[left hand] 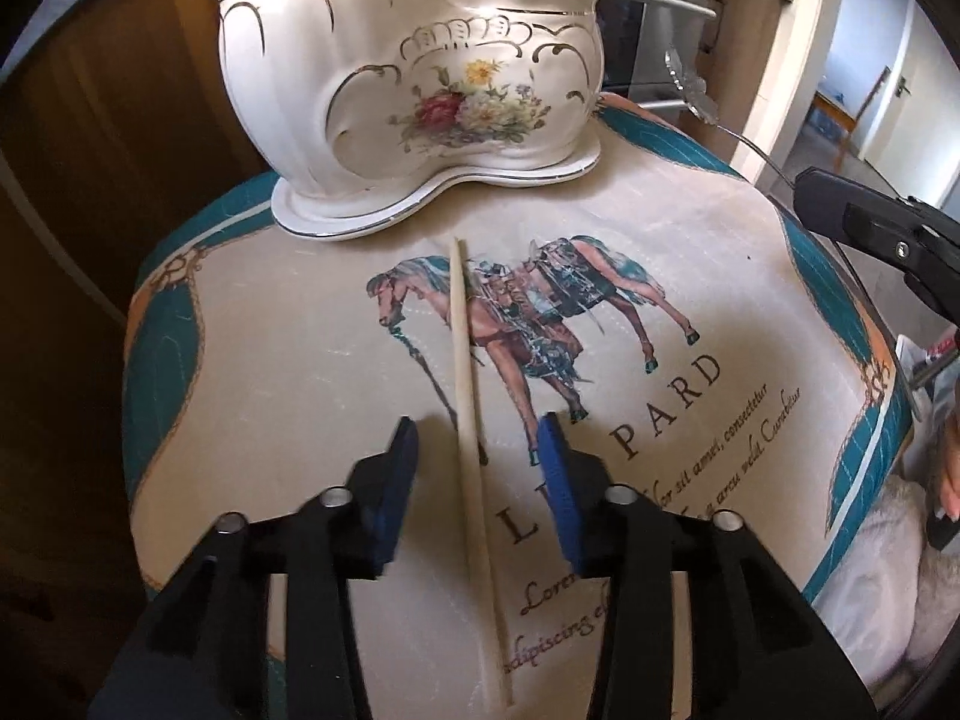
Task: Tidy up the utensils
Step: 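Drop chopstick in larger vase with left tool while right tool drops flower spoon in smaller vase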
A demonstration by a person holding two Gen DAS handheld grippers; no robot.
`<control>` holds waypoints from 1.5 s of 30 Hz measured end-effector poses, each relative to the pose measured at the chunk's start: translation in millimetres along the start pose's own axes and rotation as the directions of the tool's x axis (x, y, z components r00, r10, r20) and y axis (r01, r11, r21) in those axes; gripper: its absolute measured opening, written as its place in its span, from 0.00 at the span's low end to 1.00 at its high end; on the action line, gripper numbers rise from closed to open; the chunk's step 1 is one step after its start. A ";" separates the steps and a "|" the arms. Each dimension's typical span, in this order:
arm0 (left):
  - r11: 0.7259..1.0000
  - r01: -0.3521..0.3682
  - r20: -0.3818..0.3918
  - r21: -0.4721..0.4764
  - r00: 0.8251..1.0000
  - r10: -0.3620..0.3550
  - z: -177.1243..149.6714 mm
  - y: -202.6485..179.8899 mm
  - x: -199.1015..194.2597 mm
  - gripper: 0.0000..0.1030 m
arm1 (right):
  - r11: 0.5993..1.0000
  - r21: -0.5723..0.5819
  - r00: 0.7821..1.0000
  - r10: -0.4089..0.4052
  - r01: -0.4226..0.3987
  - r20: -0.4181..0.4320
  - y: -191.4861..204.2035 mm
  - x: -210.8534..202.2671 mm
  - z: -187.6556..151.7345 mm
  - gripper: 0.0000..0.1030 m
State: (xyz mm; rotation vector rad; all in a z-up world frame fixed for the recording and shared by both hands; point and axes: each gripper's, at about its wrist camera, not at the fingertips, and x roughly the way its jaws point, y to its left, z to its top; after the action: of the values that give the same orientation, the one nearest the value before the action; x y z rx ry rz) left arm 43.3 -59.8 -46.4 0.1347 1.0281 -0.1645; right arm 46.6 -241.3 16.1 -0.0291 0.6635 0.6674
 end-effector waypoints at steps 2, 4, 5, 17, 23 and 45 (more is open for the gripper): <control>1.000 -0.008 0.006 0.017 1.000 0.008 -1.8 0.2 -2.1 0.20 | 1.000 -0.001 1.000 0.000 0.000 -0.003 0.8 1.7 0.2 0.03; 0.999 -0.005 0.016 0.034 1.000 0.005 -4.4 -1.5 -4.3 0.12 | 1.000 -0.003 1.000 0.002 -0.002 -0.005 2.7 3.3 0.3 0.03; 0.999 -0.002 0.021 0.040 1.000 0.002 -5.7 -1.0 -5.3 0.10 | 1.000 -0.006 1.000 0.006 -0.006 -0.005 4.4 4.2 0.5 0.03; 0.995 0.077 0.249 0.055 0.965 -0.089 -30.8 17.8 -52.9 0.06 | 0.999 0.050 0.991 0.009 -0.015 0.133 0.0 -8.6 8.8 0.03; 0.992 0.103 0.456 0.069 0.881 -0.123 -21.1 31.1 -96.4 0.06 | 0.997 0.068 0.962 0.010 -0.029 0.274 3.7 -22.1 27.3 0.03; 0.963 0.269 0.774 -0.023 0.615 -0.153 111.8 101.5 -85.9 0.06 | 0.991 0.134 0.886 -0.036 -0.029 0.462 -21.9 61.9 134.8 0.03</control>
State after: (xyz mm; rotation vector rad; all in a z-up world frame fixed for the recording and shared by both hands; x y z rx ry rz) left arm 113.8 24.8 88.0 -0.1864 0.1749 -0.3337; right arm 171.4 -192.6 83.6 0.2523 0.2423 0.5942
